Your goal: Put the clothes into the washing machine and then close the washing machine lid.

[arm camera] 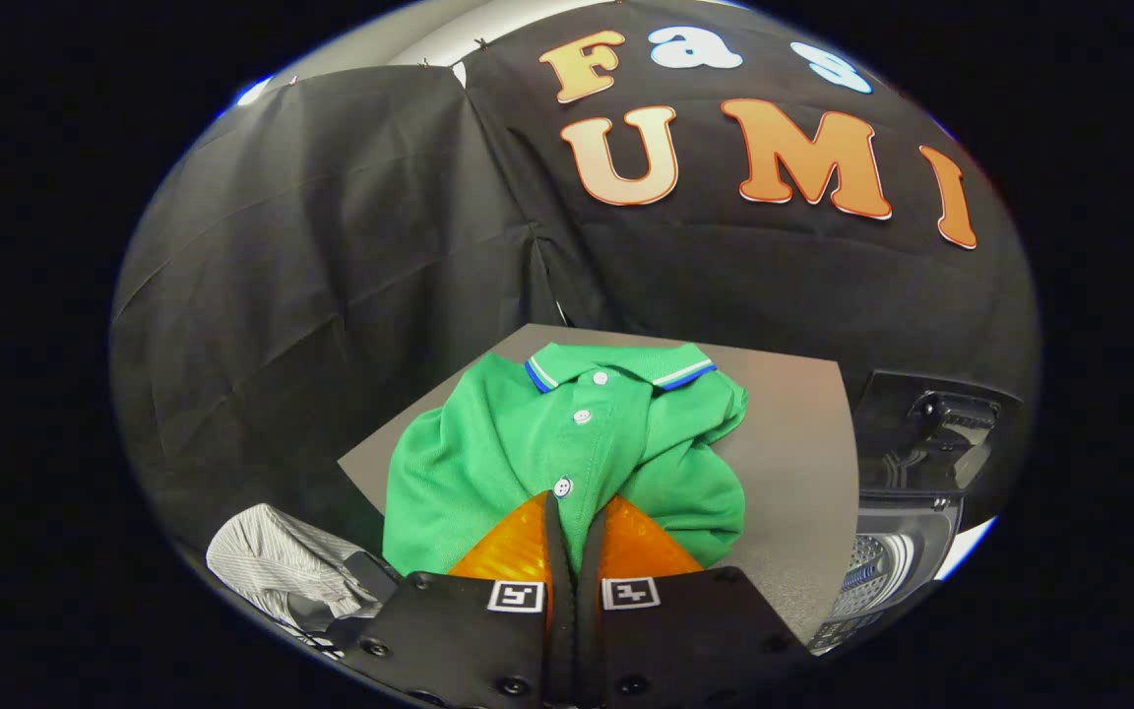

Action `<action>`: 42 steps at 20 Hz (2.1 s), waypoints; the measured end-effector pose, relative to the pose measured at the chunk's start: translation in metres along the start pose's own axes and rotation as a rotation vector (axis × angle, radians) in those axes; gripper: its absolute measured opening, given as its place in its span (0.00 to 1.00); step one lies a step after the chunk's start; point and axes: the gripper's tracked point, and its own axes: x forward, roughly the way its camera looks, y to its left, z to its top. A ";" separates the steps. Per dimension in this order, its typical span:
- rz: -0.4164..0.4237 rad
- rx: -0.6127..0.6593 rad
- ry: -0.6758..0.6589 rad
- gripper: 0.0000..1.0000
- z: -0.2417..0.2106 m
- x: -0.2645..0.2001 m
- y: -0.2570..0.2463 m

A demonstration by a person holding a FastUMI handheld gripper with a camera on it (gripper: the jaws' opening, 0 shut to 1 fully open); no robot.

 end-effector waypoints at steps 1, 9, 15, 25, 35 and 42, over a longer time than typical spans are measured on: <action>0.001 0.003 -0.016 0.08 0.007 -0.006 -0.001; -0.028 0.031 -0.112 0.08 0.038 -0.056 -0.026; -0.095 0.050 -0.191 0.08 0.066 -0.091 -0.059; -0.270 0.114 -0.302 0.08 0.091 -0.162 -0.151; -0.466 0.187 -0.364 0.08 0.085 -0.223 -0.252; -0.553 0.221 -0.318 0.08 0.052 -0.225 -0.316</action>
